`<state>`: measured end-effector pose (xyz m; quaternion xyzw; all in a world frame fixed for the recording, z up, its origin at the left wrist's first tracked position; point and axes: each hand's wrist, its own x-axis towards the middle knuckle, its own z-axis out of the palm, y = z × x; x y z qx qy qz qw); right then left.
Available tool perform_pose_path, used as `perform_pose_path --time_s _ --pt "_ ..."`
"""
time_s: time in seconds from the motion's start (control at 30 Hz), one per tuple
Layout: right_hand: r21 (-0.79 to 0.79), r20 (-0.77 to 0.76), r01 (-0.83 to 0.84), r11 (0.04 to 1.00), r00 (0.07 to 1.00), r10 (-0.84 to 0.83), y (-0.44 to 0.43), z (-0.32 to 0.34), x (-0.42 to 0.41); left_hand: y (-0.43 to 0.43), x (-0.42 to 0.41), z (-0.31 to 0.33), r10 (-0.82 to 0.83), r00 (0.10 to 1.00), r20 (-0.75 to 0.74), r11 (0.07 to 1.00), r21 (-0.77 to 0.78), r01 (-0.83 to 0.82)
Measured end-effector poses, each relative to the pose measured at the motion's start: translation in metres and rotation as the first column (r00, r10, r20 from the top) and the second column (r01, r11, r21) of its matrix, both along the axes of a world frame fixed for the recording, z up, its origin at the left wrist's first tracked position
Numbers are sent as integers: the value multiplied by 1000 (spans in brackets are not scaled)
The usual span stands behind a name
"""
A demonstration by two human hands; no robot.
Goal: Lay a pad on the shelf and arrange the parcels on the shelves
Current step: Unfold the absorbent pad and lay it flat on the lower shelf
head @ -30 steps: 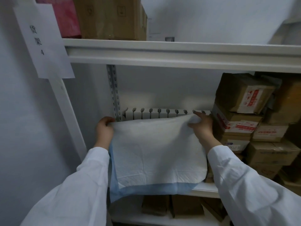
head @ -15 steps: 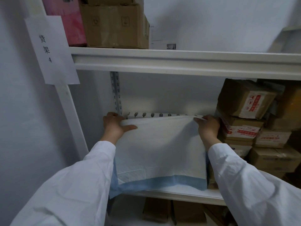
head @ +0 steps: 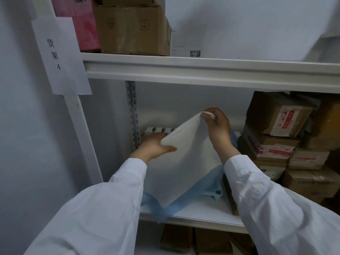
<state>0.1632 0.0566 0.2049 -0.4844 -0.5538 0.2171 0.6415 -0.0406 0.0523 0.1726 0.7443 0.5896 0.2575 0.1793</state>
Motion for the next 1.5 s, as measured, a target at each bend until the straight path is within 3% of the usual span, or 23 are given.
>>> perform_pose_path --time_s 0.1,0.17,0.27,0.37,0.47,0.57,0.63,0.73,0.8,0.9,0.97,1.03,1.13,1.2,1.27,1.33,1.4,1.43,1.5 --pt "46 -23 -34 998 999 35 2 8 0 -1 6 8 -32 985 171 987 -151 58" --pt "35 48 -5 999 999 4 5 7 6 0 0 11 14 934 356 961 -264 86" --pt "-138 69 153 978 987 -145 11 -6 14 0 -11 13 114 768 631 916 -366 165" --pt "-444 13 248 861 962 -271 11 -39 20 5 -19 10 194 520 832 885 -377 274" --pt "-626 -248 93 775 918 -310 4 -78 20 10 -21 4 278 312 909 903 -358 238" --pt "-690 -460 -116 714 832 -310 0 -98 20 13 -23 -16 332 198 922 925 -359 125" --pt "-744 -405 -81 663 844 -351 -2 -95 23 11 -24 -36 365 131 922 925 -375 61" --pt "-761 -301 -102 640 931 -209 -4 -93 24 8 -23 -68 429 24 903 901 -430 59" --pt "-828 -176 -81 555 977 -121 -9 -101 19 7 -20 -87 490 28 871 866 -491 94" --pt "-897 216 165 411 973 80 -11 -113 10 7 -18 -103 578 104 809 807 -586 74" --pt "-841 359 249 480 921 152 -8 -116 6 10 -19 -100 605 103 790 786 -613 83" --pt "-755 292 183 630 954 72 -4 -114 4 14 -17 -91 585 37 810 799 -583 144" --pt "-498 345 276 822 933 -104 14 -98 1 23 -11 -73 450 -118 885 884 -423 198" --pt "-322 414 431 843 865 -285 24 -83 -4 29 -8 -64 332 -256 908 940 -295 174" --pt "-365 296 509 779 857 -421 26 -79 -9 34 -3 -62 285 -374 882 958 -247 148" --pt "-609 99 415 676 885 -455 21 -93 -17 34 11 -73 300 -405 864 954 -273 124" --pt "-825 -207 40 564 906 -368 9 -113 -28 28 32 -94 377 -395 837 926 -346 151" --pt "-853 -376 -178 490 861 -343 3 -121 -32 23 43 -106 429 -386 817 903 -390 180" --pt "-758 -648 -496 422 640 -412 -4 -136 -37 13 59 -125 497 -360 789 867 -444 224"
